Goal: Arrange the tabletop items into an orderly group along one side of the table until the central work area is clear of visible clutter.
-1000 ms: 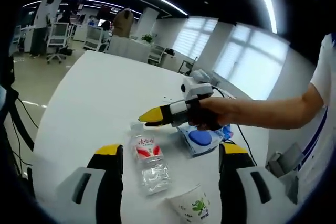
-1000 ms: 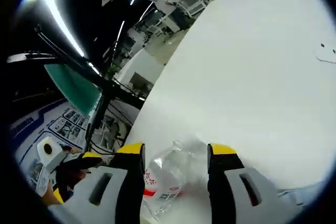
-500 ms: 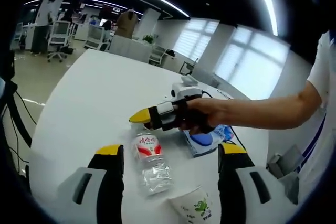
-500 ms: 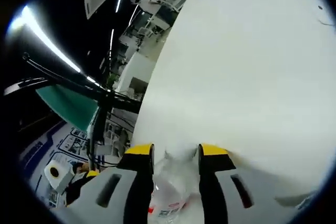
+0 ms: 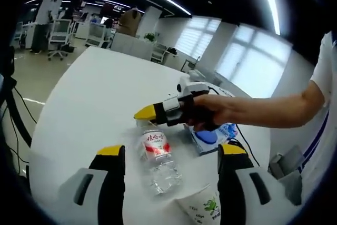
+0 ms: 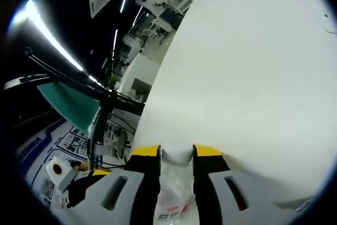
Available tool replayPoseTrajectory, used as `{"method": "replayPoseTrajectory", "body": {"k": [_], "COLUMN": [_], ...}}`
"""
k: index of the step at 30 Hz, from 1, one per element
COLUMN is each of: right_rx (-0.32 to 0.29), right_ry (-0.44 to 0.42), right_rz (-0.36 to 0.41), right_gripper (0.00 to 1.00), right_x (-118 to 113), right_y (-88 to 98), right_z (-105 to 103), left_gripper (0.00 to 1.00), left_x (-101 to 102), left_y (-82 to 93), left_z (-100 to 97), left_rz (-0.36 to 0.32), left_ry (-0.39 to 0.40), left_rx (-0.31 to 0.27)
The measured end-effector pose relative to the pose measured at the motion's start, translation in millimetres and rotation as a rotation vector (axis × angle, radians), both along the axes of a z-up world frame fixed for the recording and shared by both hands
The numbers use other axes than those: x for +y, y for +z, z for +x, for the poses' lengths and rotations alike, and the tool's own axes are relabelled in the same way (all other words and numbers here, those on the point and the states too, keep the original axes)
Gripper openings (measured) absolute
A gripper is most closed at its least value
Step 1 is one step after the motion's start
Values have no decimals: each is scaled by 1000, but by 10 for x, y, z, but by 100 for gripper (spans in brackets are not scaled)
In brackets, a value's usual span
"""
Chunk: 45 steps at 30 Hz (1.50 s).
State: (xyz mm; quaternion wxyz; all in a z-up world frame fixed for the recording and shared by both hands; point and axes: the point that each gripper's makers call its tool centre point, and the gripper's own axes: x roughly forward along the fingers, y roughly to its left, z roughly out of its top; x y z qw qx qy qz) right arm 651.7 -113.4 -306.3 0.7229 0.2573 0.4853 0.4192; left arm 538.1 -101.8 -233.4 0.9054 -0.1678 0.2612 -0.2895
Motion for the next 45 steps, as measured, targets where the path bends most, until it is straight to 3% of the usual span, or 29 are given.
{"method": "replayPoseTrajectory", "body": {"k": [10, 12, 23, 31, 39, 45], "right_rx": [-125, -183, -328, -429, -551, -591], "right_ry": [38, 56, 115, 142, 187, 188], "right_rz": [-5, 4, -13, -26, -39, -51], "right_gripper": [21, 21, 21, 20, 20, 20], "right_x": [5, 24, 98, 124, 144, 139], "right_y": [214, 289, 557, 701, 865, 936], "right_z": [5, 8, -181, -302, -453, -498], "left_gripper": [71, 71, 70, 57, 48, 46], "left_x": [-31, -50, -193, -315, -436, -480], "left_y": [-153, -211, -445, -543, -510, -470], "left_z": [69, 101, 233, 227, 185, 181], "left_rz": [5, 0, 6, 18, -37, -39], "left_ry": [-32, -40, -103, -197, -264, -297], "left_rx": [22, 34, 82, 108, 111, 72]}}
